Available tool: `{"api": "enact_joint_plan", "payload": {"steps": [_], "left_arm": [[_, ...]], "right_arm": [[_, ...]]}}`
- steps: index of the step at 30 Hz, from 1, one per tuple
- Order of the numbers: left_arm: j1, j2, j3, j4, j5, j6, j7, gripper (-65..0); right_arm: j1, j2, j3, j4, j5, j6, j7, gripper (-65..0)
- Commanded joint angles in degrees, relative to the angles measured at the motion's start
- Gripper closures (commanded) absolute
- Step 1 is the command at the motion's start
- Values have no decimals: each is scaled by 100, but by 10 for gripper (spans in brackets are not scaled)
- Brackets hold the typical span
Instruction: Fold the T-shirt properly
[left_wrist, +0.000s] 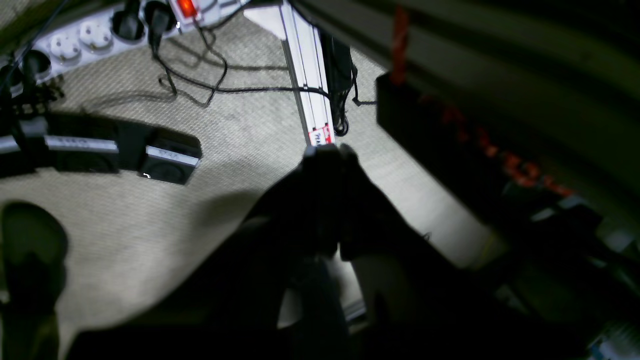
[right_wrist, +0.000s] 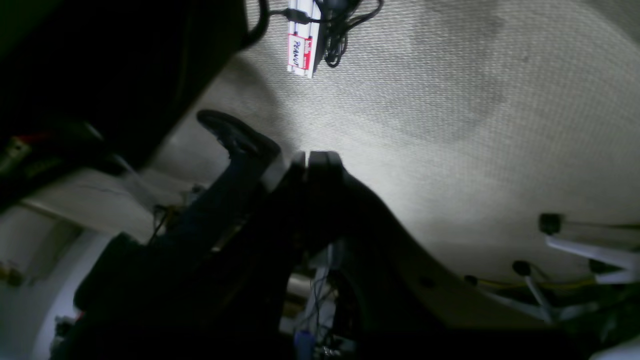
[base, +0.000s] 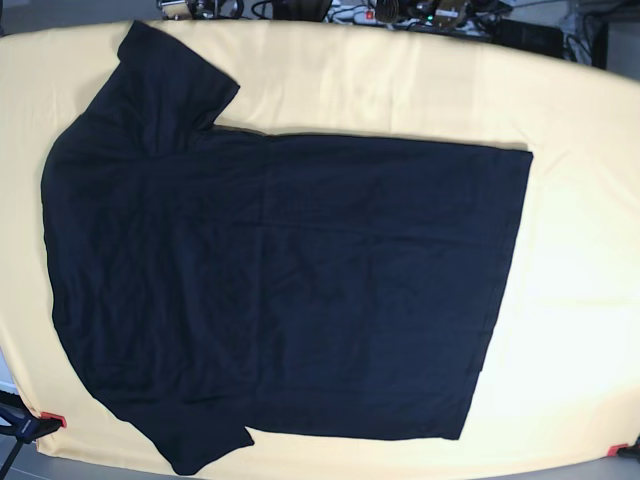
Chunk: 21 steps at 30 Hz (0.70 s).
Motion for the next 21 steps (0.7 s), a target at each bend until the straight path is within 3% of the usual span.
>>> {"api": "enact_joint_plan", "payload": {"steps": [1, 5, 8, 16, 21], "left_arm": [[181, -96, 2, 136, -146, -138, 90, 0], [776, -372, 2, 782, -918, -640, 326, 0], [1300, -629, 2, 1379, -1182, -901, 409, 0], [2671, -1113, 28, 3683, -1821, -887, 1217, 0], [3558, -1620, 26, 5493, -1749, -446, 1360, 0]], "right_arm": [[-234, 52, -7, 133, 149, 37, -166, 0], [-883, 203, -7, 890, 702, 699, -457, 0], [-1427, 271, -7, 1569, 1176, 914, -647, 0], [-3014, 317, -7, 3967, 1687, 1047, -979, 0], [-4131, 323, -4, 5934, 1711, 1047, -979, 0]]}}
